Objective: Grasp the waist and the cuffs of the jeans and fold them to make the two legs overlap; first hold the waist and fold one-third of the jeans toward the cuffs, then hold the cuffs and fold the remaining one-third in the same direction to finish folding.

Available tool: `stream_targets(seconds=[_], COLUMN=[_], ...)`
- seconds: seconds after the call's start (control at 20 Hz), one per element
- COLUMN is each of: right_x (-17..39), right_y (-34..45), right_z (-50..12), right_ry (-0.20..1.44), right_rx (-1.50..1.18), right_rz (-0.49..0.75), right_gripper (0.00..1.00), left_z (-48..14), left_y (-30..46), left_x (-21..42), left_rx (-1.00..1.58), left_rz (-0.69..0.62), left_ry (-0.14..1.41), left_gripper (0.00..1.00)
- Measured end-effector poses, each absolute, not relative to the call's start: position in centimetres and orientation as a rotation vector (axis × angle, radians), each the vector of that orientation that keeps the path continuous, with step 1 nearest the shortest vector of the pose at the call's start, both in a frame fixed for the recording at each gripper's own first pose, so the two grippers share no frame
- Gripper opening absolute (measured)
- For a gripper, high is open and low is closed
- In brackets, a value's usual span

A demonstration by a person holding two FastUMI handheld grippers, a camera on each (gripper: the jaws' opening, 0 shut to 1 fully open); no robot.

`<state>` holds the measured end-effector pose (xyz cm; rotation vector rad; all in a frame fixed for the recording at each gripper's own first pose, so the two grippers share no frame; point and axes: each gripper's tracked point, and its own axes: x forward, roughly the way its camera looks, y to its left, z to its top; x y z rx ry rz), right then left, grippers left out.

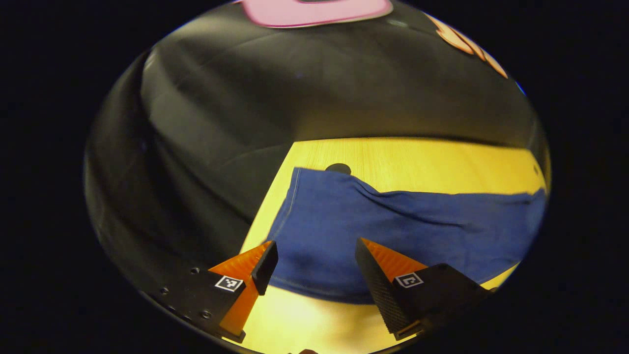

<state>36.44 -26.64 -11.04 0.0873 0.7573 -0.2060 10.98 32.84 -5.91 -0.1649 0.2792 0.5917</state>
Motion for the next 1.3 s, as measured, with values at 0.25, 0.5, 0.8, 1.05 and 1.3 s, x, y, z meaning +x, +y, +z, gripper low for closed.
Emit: stream_targets(seconds=[0.25, 0.5, 0.8, 1.05, 1.3], right_x=[33.9, 33.7, 34.2, 34.3, 34.7], right_y=[-26.4, -26.5, -24.6, -24.5, -24.7], right_z=[-14.7, -15.3, -15.6, -15.7, -15.0], right_ry=[0.791, 0.768, 0.771, 0.775, 0.765], right_rx=[0.223, 0.171, 0.239, 0.297, 0.328], right_rz=[-0.203, -0.199, -0.186, -0.159, -0.187], right_gripper=[0.96, 0.94, 0.45, 0.23, 0.16], left_z=[-8.7, -9.0, -8.9, -9.3, -7.9], left_y=[31.9, 29.5, 26.4, 24.6, 27.3], left_x=[9.2, 8.0, 6.5, 5.6, 5.6], left_rx=[-0.118, -0.112, -0.187, -0.209, -0.23], left_rz=[0.635, 0.62, 0.643, 0.664, 0.674], left_ry=[0.269, 0.251, 0.22, 0.241, 0.217], left_gripper=[0.96, 0.96, 0.96, 0.96, 0.96])
